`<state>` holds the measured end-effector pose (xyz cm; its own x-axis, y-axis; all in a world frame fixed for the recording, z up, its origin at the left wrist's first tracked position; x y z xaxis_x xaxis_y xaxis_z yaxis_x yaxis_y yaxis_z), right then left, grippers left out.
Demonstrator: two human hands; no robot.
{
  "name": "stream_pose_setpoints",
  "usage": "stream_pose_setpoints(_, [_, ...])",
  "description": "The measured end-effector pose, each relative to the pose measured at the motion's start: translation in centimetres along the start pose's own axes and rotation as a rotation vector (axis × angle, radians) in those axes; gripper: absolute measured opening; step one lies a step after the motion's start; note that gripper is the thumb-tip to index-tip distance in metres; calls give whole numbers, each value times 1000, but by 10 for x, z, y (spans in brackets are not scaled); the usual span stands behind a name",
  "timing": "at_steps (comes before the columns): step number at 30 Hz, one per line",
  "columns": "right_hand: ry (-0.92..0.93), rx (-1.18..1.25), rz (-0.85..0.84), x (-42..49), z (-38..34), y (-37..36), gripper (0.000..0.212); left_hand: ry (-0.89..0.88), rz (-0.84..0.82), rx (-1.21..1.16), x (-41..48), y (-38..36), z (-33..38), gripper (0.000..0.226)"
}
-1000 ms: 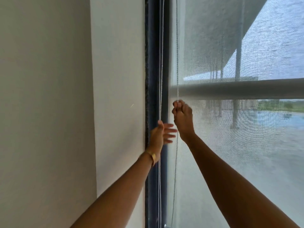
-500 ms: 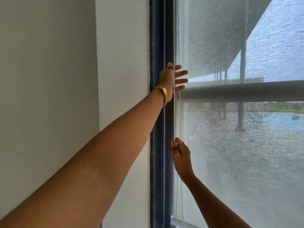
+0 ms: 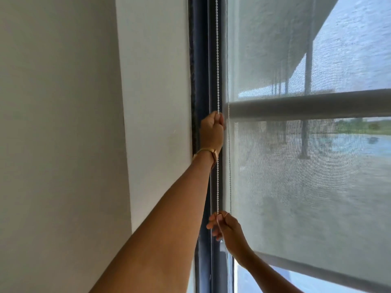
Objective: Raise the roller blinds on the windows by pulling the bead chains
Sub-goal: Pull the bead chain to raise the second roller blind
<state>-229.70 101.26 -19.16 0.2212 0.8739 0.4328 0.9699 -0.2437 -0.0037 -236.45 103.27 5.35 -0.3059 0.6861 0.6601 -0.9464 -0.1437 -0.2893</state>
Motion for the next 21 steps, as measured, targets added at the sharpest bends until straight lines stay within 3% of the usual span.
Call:
stream_pose_setpoints(5, [-115, 47, 8, 2, -3, 11, 32, -16, 8, 39, -17, 10, -27, 39])
stream_pose_setpoints(15, [61, 150, 50, 78, -145, 12, 45, 58, 58, 102, -56, 30, -56, 29])
stream_pose_setpoints(21, [46, 318, 25, 110, -209, -9, 50, 132, 44, 125, -84, 33, -75, 28])
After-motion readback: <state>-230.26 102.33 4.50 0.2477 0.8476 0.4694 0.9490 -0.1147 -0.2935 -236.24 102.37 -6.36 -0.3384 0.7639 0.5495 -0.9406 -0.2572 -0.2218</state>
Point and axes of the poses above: each hand's wrist, its own x-axis towards the middle knuckle, its own y-axis out of the back of the hand, z = x × y, the point moved 1 cm from there along x, towards the middle knuckle, and after that the axes turned 15 degrees about z, right-handed, at the moved point
